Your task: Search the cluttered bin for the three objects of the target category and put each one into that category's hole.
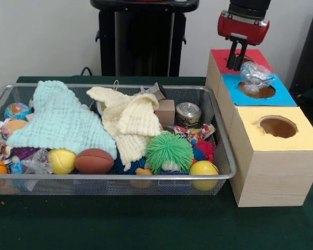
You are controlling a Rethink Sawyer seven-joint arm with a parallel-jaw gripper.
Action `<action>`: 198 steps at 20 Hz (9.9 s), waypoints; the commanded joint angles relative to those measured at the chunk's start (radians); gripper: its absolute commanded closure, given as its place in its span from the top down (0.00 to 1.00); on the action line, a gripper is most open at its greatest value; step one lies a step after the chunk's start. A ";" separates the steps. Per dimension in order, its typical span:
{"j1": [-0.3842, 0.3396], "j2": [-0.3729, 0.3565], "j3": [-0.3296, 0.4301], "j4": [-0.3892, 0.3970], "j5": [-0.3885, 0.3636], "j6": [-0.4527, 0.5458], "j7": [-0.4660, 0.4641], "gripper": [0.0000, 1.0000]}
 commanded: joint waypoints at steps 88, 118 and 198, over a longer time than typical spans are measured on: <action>-0.973 0.116 0.758 -0.309 -0.715 0.274 -0.350 0.00; -0.986 0.124 0.777 -0.383 -0.832 0.359 -0.354 1.00; -1.299 0.295 0.989 -0.582 -1.032 0.455 -0.734 1.00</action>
